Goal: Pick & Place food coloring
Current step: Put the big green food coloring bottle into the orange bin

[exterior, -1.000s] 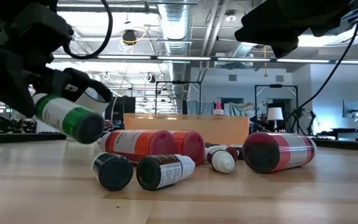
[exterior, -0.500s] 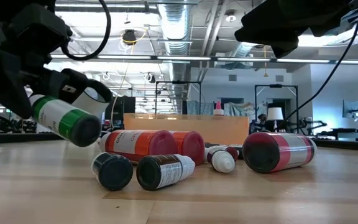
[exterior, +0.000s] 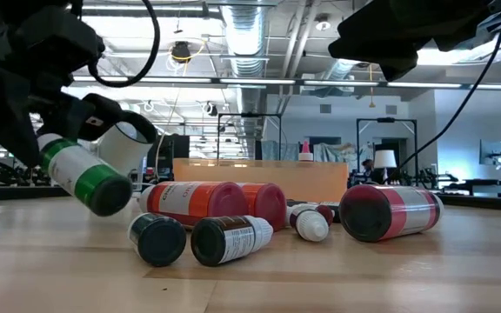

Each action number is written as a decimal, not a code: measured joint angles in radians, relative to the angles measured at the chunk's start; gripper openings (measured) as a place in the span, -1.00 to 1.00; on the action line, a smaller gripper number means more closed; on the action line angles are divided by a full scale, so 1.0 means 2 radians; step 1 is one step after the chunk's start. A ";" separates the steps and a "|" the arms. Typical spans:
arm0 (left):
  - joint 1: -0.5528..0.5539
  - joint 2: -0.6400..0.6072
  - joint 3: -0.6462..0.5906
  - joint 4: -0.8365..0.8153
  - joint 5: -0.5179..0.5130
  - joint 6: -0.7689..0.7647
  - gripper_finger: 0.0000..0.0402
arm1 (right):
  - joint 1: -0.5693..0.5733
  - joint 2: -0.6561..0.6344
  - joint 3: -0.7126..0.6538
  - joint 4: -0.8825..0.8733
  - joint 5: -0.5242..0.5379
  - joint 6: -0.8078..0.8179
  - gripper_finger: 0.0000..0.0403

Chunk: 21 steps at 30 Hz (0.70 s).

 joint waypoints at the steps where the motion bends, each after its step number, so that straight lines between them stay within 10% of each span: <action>1: 0.000 0.000 0.004 -0.007 0.000 0.000 -0.38 | 0.000 0.000 0.000 0.000 0.000 0.000 -0.39; 21: 0.000 0.000 0.092 -0.208 -0.012 -0.030 -0.39 | 0.000 0.000 0.000 0.000 -0.001 0.000 -0.39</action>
